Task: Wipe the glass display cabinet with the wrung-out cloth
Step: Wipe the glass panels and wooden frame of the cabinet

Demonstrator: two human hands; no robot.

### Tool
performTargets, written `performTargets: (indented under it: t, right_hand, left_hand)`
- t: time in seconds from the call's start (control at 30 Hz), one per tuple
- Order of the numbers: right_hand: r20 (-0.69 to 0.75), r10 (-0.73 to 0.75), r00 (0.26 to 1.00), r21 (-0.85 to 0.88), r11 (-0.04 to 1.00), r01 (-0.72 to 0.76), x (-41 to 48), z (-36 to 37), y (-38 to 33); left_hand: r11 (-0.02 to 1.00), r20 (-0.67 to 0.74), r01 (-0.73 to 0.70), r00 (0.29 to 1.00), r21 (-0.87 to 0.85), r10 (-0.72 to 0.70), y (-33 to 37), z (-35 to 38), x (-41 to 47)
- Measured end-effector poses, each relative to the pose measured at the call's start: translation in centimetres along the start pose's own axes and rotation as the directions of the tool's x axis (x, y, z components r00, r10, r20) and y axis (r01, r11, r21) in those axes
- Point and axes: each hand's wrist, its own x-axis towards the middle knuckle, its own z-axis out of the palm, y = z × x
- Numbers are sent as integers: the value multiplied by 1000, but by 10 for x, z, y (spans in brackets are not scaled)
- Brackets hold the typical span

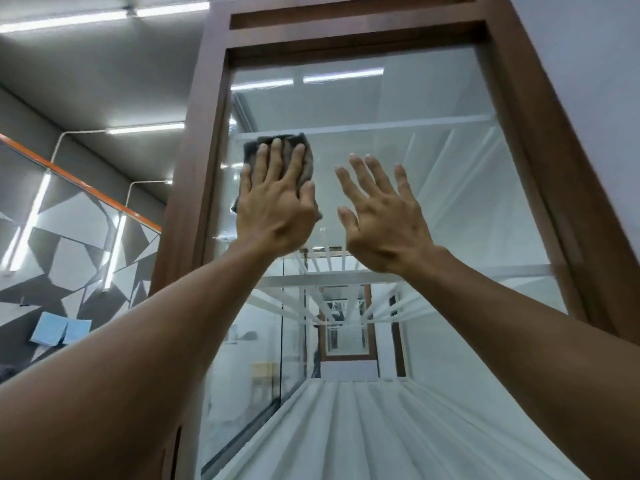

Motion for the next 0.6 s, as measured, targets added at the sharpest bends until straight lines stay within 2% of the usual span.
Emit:
performTargets:
  t: [0.07,0.2,0.27,0.3,0.37,0.43,0.47,0.6]
  right_hand:
    - [-13,22,1000,-23,999,-22,-1,-1,7]
    - [-55,169,984,4,986,-169,-12,-8,38]
    - [-42,165,985,-9,986,-166,-23,-13,57]
    - [-29,143,989,-23,989,-144,-28,-16,65]
    - [-4,96,995,-48,994,-96,-35,-20,76]
    - [2,97,995,-68,993,-97,-38,-24,85]
    - [-4,122,993,-80,989,-122,-39,-25,90]
    - [-49,239,970,-117,963,-243,-48,-35,122]
  left_hand:
    - [999,-16,30,999,22,-30,26,7,7]
    - [965,55,-258,965,34,256,59,14,-17]
    - [928,88,-368,928,60,362,48,16,-36]
    - [926,85,-371,927,74,365,44,16,-34]
    - [961,65,-271,961,60,267,52,13,-9]
    - [985,55,-169,984,38,167,84,15,19]
    - [985,58,-169,984,38,166,104,19,26]
    - [924,118,-380,921,44,373,148,38,-3]
